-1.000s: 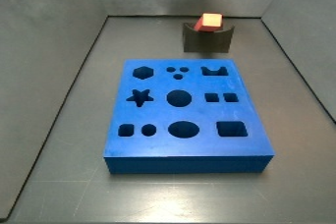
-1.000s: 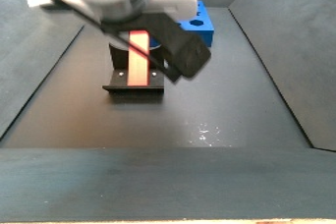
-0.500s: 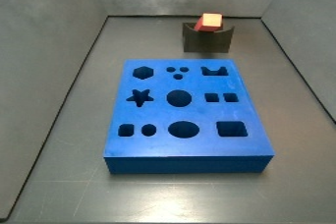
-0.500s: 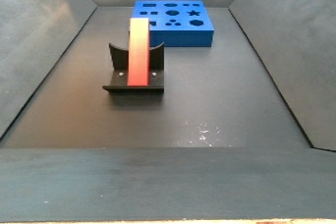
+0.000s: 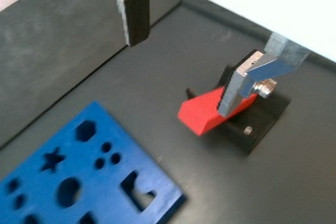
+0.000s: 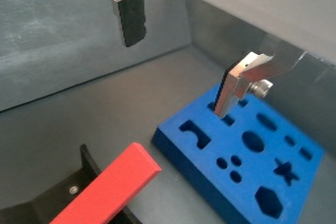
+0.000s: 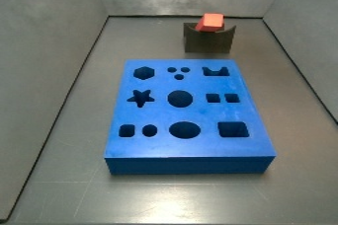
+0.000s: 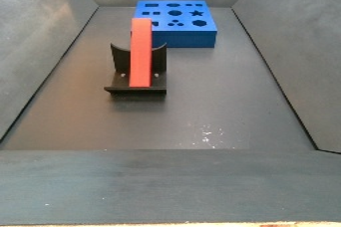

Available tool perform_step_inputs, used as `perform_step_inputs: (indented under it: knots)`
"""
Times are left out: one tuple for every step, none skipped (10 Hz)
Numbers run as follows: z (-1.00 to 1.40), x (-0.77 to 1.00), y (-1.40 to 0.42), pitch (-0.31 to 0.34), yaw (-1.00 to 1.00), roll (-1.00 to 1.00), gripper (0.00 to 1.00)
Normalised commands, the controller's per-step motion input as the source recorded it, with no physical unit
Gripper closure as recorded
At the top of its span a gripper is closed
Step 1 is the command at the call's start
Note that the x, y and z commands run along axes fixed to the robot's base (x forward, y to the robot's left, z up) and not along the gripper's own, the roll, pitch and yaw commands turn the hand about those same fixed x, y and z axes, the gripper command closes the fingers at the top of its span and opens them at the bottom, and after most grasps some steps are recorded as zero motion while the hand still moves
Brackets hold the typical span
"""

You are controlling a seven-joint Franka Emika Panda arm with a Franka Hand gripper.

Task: Pick up the rectangle object. Move up. Place the rectangle object on the fixture. Regrasp the rectangle object. Move to above the board. Insert the rectangle object.
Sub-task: Regrasp the rectangle object.

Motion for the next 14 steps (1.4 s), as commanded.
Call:
perform_step_inputs:
  knots:
    - [0.03,-0.05,-0.01,0.003,0.00,1.00,0.00]
    - [0.02,-0.04,-0.01,-0.002,0.00,1.00,0.00]
    - [0.02,-0.03,-0.03,-0.007,0.00,1.00,0.00]
    - [0.01,-0.02,-0.02,-0.012,0.00,1.00,0.00]
    - [0.02,-0.01,-0.02,-0.013,0.01,1.00,0.00]
    - [0.02,-0.01,-0.02,-0.010,0.01,1.00,0.00]
    - [0.01,-0.01,-0.02,-0.003,0.01,1.00,0.00]
    - [0.01,0.00,-0.03,0.003,0.01,1.00,0.00]
    - [0.00,0.01,-0.03,0.006,0.01,1.00,0.00]
    - [0.00,0.03,-0.03,0.022,0.02,1.00,0.00]
    - [0.00,0.03,-0.03,0.031,0.02,1.00,0.00]
    - [0.00,0.05,-0.03,0.053,0.03,1.00,0.00]
    - [0.00,0.06,-0.04,0.074,0.03,1.00,0.00]
    - [0.00,0.08,-0.04,0.112,0.05,1.00,0.00]
